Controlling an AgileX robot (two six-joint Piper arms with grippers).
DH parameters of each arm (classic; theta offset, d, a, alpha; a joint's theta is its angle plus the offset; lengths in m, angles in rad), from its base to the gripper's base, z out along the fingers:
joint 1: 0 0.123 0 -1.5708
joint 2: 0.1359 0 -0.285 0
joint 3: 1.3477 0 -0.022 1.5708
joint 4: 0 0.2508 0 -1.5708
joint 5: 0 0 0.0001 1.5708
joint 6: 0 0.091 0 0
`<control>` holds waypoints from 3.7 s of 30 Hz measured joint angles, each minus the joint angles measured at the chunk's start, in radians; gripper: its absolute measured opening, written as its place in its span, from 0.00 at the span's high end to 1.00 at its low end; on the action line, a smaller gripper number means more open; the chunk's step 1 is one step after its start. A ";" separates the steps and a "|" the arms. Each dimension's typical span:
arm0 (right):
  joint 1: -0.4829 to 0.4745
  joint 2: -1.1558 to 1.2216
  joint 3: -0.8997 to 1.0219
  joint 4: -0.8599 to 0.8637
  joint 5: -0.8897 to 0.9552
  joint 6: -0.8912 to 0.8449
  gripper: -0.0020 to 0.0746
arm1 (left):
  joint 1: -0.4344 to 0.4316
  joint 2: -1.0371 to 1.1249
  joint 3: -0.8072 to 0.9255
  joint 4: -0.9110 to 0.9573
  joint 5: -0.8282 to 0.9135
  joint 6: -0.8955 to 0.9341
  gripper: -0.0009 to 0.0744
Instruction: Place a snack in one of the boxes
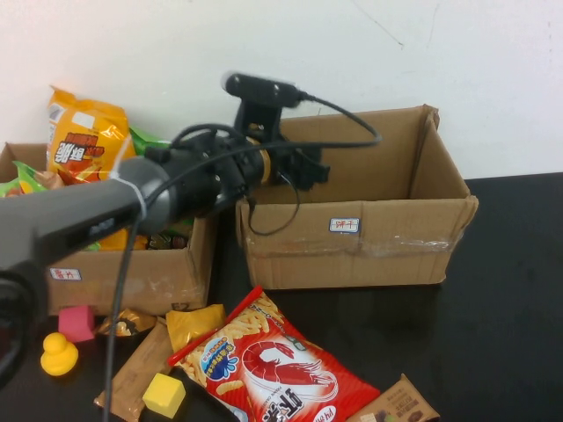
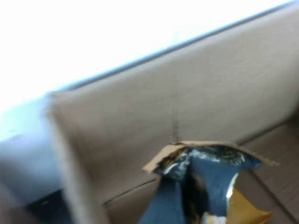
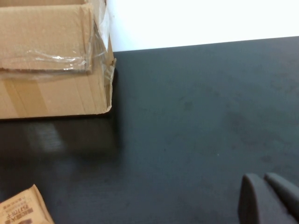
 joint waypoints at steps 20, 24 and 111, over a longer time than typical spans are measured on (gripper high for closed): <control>0.000 0.000 0.000 0.000 0.000 0.000 0.98 | 0.027 -0.303 0.233 0.155 -0.065 -0.091 0.99; 0.000 0.000 0.000 0.000 0.000 0.000 0.98 | 0.010 -0.431 0.318 0.174 -0.051 -0.091 0.99; 0.000 0.000 0.000 0.000 0.000 0.000 0.98 | 0.597 -2.062 1.534 -0.908 0.278 1.018 0.99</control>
